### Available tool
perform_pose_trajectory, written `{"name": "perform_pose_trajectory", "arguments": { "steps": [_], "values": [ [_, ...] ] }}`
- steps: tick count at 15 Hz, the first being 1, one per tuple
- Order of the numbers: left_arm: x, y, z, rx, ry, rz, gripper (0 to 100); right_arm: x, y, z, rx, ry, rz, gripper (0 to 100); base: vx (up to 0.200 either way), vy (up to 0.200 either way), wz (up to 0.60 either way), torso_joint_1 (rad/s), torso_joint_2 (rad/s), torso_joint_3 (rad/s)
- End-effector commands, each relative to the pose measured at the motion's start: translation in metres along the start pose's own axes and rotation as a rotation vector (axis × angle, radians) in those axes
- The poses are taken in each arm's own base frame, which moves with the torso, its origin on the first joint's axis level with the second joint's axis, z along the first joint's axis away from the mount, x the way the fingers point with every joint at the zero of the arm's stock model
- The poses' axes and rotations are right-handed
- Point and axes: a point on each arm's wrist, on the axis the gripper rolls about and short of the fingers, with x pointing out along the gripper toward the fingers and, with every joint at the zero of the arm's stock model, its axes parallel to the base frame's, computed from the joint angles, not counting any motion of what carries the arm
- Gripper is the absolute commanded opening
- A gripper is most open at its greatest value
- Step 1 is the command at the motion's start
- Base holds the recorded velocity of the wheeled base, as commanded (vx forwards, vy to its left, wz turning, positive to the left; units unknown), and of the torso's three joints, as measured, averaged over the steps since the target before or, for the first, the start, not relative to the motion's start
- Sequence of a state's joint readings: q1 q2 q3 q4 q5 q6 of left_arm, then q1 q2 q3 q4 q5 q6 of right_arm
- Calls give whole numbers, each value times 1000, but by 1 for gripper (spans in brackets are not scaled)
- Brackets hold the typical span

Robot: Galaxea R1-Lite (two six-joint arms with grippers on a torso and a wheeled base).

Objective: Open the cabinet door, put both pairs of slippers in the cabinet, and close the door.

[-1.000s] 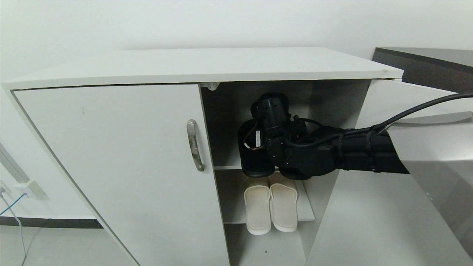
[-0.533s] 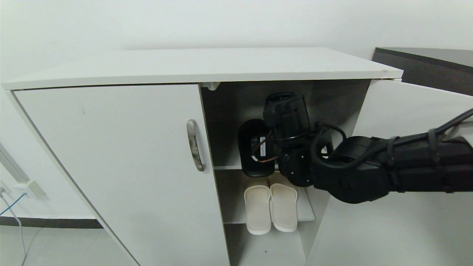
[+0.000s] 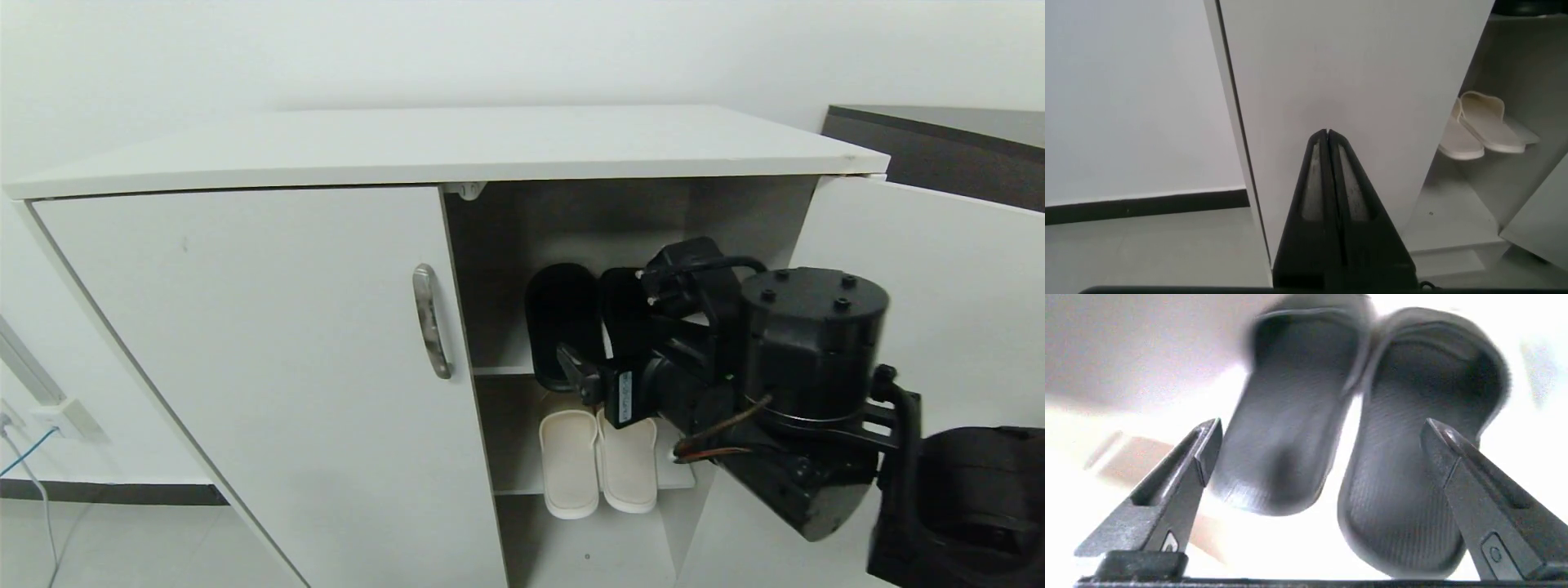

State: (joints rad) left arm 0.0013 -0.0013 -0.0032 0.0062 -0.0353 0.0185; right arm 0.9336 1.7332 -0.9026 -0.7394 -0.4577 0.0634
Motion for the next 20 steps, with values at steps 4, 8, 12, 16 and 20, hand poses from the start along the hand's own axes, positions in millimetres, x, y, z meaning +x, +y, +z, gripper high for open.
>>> {"name": "perform_pose_trajectory", "arguments": {
  "steps": [4,8,12,16,20],
  "values": [
    [0,0,0,0,1,0,0,-18,-7,0,-8,-1,17,100,-100,0,0,1,2,1],
    [0,0,0,0,1,0,0,-16,-2,-5,-15,15,26,100,-200,0,0,6,-1,1],
    [0,0,0,0,1,0,0,-14,-2,-10,-23,31,27,0,-200,0,0,-5,1,5],
    [0,0,0,0,1,0,0,-11,-4,-18,-30,56,25,0,-200,0,0,0,2,4],
    [0,0,0,0,1,0,0,-12,-8,-28,-47,91,59,0,-200,0,0,0,4,2]
  ]
}}
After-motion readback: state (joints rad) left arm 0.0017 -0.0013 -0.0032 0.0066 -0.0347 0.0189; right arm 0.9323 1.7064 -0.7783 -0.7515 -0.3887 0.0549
